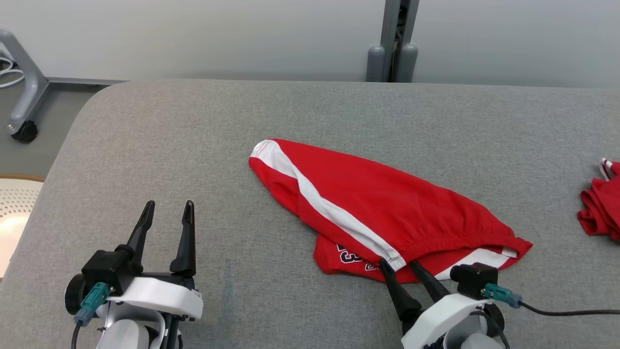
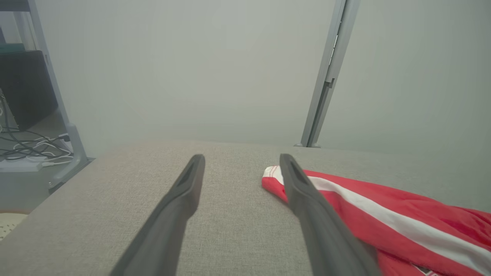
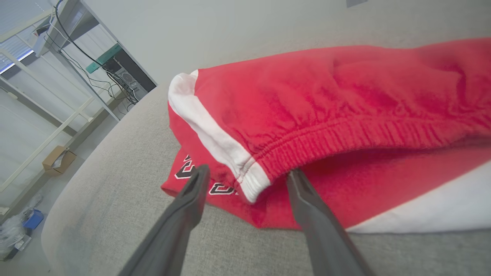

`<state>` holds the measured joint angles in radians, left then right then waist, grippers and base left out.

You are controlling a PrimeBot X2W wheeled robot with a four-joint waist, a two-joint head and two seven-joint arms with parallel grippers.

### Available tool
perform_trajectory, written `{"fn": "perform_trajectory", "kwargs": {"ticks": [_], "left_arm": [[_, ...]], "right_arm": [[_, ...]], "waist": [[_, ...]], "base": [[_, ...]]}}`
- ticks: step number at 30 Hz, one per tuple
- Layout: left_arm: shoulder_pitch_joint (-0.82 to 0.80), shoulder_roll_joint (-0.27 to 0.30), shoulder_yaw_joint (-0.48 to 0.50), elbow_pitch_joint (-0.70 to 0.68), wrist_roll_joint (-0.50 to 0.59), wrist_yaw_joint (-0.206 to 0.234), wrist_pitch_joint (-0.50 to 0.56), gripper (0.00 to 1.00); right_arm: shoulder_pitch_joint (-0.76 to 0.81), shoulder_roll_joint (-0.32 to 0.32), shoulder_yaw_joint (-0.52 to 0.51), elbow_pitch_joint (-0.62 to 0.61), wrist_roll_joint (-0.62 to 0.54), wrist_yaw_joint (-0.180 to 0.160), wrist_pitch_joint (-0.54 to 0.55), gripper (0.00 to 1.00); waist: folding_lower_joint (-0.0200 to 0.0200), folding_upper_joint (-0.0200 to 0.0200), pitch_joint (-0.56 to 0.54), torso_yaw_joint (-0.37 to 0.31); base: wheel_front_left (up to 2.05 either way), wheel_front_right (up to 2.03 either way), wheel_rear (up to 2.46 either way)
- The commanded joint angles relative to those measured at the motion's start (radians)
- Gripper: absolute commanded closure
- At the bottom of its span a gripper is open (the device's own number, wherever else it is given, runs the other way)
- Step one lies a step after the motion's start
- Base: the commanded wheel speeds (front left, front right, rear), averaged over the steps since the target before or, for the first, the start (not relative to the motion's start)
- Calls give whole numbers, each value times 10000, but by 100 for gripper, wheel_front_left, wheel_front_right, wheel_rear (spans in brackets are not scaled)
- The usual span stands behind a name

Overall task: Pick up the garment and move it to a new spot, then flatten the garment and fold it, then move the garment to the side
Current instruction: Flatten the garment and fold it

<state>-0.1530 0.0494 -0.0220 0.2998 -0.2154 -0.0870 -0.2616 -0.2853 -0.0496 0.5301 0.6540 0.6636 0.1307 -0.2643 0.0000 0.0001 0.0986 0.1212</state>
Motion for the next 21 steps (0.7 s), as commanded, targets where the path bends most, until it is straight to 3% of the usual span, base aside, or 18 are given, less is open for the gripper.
{"fn": "perform_trajectory", "kwargs": {"ticks": [1, 5, 6, 7, 8, 21], "left_arm": [[-180, 33, -17, -27, 43, -13, -33, 0], [-182, 33, -69, -59, 12, 21, -33, 0], [-185, 33, -82, -64, 5, 38, -33, 0], [-190, 33, -96, -65, -1, 53, -33, 0], [-198, 33, -107, -62, -5, 68, -33, 0], [42, 34, -75, 62, -77, 68, -33, 0]], "right_arm": [[-147, -61, 41, 25, 85, 1, -1, 0], [-317, -60, 113, -28, 341, 1, -1, 0], [-341, -65, 128, -37, 393, 1, -1, 27], [-352, -86, 146, -45, 429, 1, -1, 68], [-359, -106, 164, -59, 461, 1, -1, 100], [86, -856, 657, -629, 706, 1, 0, 100]], "waist": [[0, -1, 41, 54], [0, -1, 95, 119], [0, -1, 108, 129], [0, -1, 120, 137], [0, -1, 132, 144], [0, -1, -282, -288]], "base": [[0, 0, 0], [0, 0, 0], [0, 0, 0], [0, 0, 0], [0, 0, 0], [0, 0, 0]]}}
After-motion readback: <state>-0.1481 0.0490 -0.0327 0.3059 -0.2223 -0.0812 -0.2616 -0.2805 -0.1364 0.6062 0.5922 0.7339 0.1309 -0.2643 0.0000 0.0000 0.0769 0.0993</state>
